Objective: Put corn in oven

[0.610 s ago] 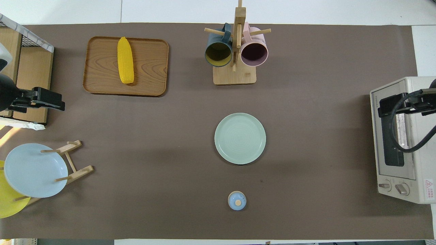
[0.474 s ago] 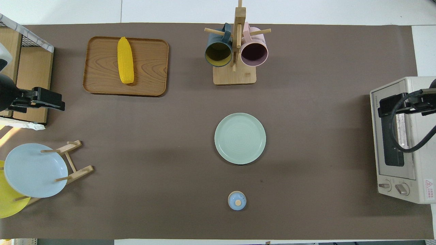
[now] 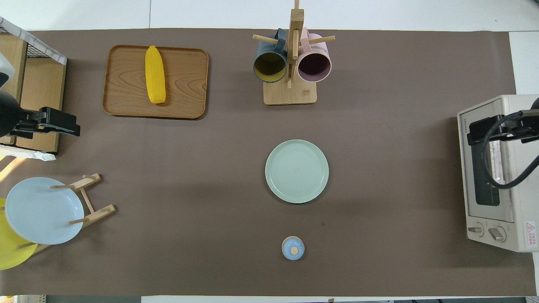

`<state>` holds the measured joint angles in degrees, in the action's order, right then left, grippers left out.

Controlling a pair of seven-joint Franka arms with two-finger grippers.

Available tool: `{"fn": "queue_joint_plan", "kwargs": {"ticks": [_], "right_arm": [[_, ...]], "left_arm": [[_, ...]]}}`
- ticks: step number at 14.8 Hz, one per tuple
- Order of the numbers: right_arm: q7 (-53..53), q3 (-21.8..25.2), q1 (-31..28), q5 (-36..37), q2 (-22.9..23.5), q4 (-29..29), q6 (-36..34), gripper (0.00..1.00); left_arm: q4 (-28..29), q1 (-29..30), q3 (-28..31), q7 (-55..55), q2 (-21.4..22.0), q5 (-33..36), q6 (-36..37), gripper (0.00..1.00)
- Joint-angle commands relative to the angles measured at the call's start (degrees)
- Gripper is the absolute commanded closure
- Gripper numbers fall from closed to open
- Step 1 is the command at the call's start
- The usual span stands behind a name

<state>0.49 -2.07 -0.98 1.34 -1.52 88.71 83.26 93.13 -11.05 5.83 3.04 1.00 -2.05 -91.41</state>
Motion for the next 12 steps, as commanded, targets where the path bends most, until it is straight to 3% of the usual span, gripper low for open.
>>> {"fn": "queue_joint_plan", "kwargs": {"ticks": [1,6,12], "right_arm": [[0.5,-0.1,-0.4,-0.8,-0.8,0.8,-0.3,0.00],[0.5,0.0,-0.4,-0.8,-0.8,0.8,-0.3,0.00],[0.5,0.0,-0.4,-0.8,-0.8,0.8,-0.3,0.00]], "left_arm": [[1.8,-0.9,0.3,0.6,0.6,0.8,-3.0,0.00],[0.7,-1.0,0.3,0.7,-5.8,-1.7,-9.7,0.00],[-7.1,-2.7,0.3,0.6,-23.4,-4.0,-18.3,0.00]]}}
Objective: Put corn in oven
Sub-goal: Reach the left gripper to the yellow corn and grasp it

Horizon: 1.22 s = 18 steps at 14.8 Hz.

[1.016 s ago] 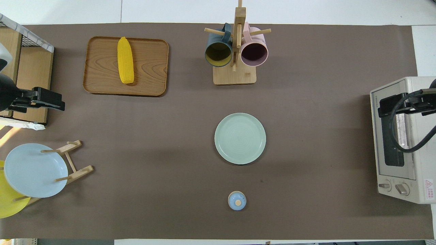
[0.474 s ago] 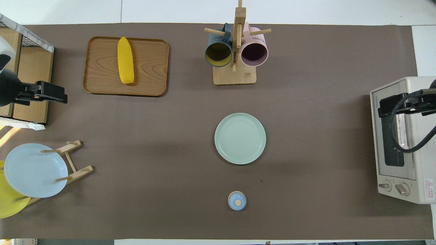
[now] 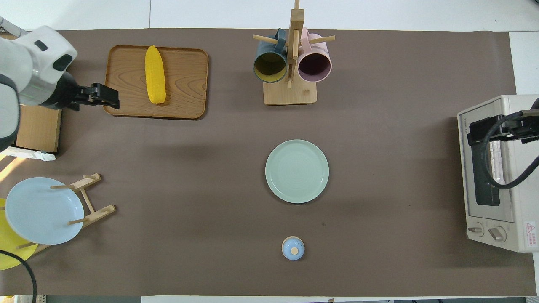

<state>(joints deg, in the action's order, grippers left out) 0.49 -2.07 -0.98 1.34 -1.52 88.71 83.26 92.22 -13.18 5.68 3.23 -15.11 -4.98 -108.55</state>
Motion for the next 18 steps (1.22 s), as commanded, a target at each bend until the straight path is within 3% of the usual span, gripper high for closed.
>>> {"fn": "queue_joint_plan", "kwargs": {"ticks": [1,6,14,18], "right_arm": [[0.5,0.0,-0.4,-0.8,-0.8,0.8,-0.3,0.00],[0.5,0.0,-0.4,-0.8,-0.8,0.8,-0.3,0.00],[0.5,-0.1,-0.3,-0.8,-0.8,0.8,-0.3,0.00],[0.1,-0.1,0.2,-0.8,-0.8,0.8,-0.4,0.00]], "left_arm": [[-7.4,-1.2,0.5,0.3,-10.1,-1.0,-2.9,0.00],[-15.2,-2.3,0.5,-0.3,-22.8,-1.0,-9.7,0.00],[-21.2,-2.2,0.8,-4.2,-29.0,-0.5,-11.5,0.00],[-22.1,-2.1,0.9,-4.2,-30.2,-0.5,-11.4,0.00]]}}
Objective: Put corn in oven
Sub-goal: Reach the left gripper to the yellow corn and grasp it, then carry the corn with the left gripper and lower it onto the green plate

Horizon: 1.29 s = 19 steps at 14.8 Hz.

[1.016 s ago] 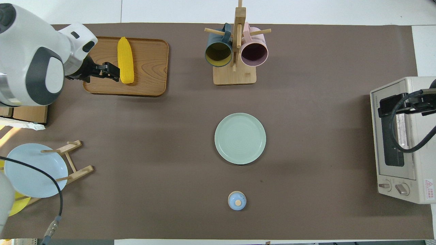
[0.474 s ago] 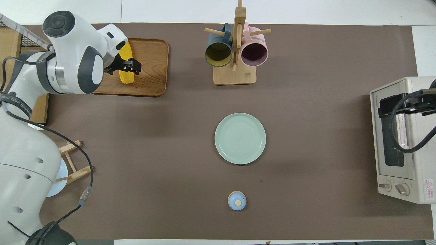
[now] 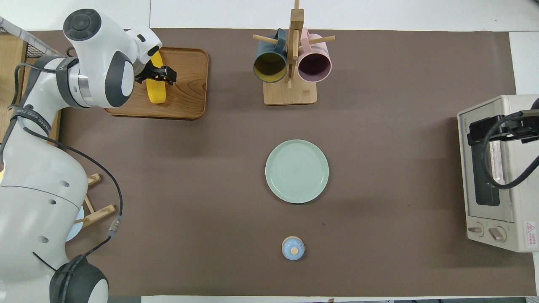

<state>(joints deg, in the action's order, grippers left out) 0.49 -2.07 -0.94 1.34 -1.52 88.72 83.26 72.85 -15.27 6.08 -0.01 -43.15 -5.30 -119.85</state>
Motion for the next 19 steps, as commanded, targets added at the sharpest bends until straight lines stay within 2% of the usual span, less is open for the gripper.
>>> {"fn": "queue_joint_plan", "kwargs": {"ticks": [1,2,3,4,5,7,8,11,13,15,19], "right_arm": [[-0.3,-0.3,0.3,-0.7,-0.8,0.8,-0.4,0.00],[-0.9,-0.2,0.2,-0.8,-0.8,0.9,0.1,0.00],[-2.1,-0.2,-0.5,-0.7,-0.8,1.7,0.6,0.48],[-3.5,-0.1,-0.7,-0.8,-1.5,3.2,2.1,0.90],[-5.3,0.0,-1.2,-0.7,-3.2,7.0,4.7,1.00],[-6.2,0.0,-4.1,-0.7,-5.5,14.0,10.3,1.00],[-6.5,0.0,-5.3,-0.6,-6.1,16.6,13.2,1.00],[-5.9,0.0,-7.1,3.1,-6.1,20.3,17.3,1.00],[-5.2,0.0,-9.8,4.5,-6.4,23.7,22.0,1.00],[-4.9,0.0,-11.5,4.5,-5.6,24.7,24.3,1.00],[-2.9,0.0,-11.6,4.5,-4.0,24.9,26.0,1.00]], "left_arm": [[-2.6,0.0,0.5,-1.0,-2.1,-0.1,-0.1,0.00],[-2.5,-0.2,0.5,-1.0,-2.2,0.0,-0.2,0.00],[-2.4,-0.2,0.5,-1.0,-2.2,0.0,-0.1,0.00],[-2.5,-0.2,0.5,-1.0,-2.2,-0.1,0.1,0.04],[-2.5,0.0,0.4,-1.0,-2.2,-0.1,0.3,0.24],[-2.8,0.1,0.4,-1.0,-2.2,-0.2,0.8,0.82],[-3.2,0.1,0.4,-1.0,-2.2,-0.4,1.5,1.00],[-3.9,0.2,0.4,-1.0,-0.5,-2.6,4.3,1.00],[-3.7,0.1,0.9,-0.6,1.8,-5.7,6.8,1.00],[-3.0,-0.1,0.9,1.2,5.6,-6.1,9.3,1.00],[10.0,-4.8,0.7,13.2,19.1,-6.1,10.0,1.00]]}}
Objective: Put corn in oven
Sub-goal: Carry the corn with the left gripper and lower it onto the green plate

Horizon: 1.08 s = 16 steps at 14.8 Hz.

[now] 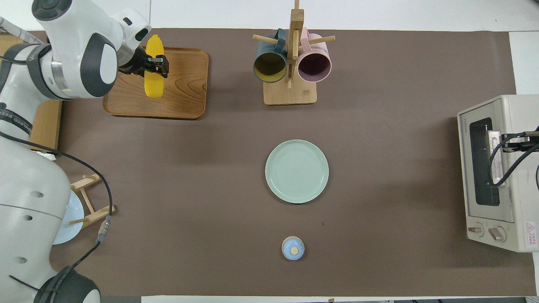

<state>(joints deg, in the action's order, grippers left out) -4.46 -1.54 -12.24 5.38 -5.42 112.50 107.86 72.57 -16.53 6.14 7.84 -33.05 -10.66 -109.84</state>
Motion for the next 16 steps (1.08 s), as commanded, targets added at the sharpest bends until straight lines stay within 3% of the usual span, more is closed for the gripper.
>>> {"fn": "queue_joint_plan", "kwargs": {"ticks": [1,5,9,11,16], "right_arm": [[2.5,-0.5,-0.4,0.3,0.2,1.7,1.8,1.00],[2.6,-0.5,-1.9,-0.5,0.7,3.2,3.1,1.00],[2.7,-0.6,-2.4,-1.5,0.8,4.4,3.7,1.00],[2.8,-0.5,-2.5,-1.7,0.9,5.0,3.7,1.00],[2.4,-0.5,-3.1,-1.7,1.0,6.2,3.8,1.00]], "left_arm": [[12.7,-5.6,0.6,8.6,11.5,-0.8,0.2,1.00],[22.9,-14.9,0.6,20.4,20.1,-0.8,0.1,1.00],[29.7,-22.0,0.6,27.4,23.0,-0.8,-5.9,1.00],[35.1,-26.2,0.5,29.3,24.9,-0.8,-12.9,1.00],[37.4,-34.3,0.5,36.9,21.0,-0.8,-23.1,1.00]]}}
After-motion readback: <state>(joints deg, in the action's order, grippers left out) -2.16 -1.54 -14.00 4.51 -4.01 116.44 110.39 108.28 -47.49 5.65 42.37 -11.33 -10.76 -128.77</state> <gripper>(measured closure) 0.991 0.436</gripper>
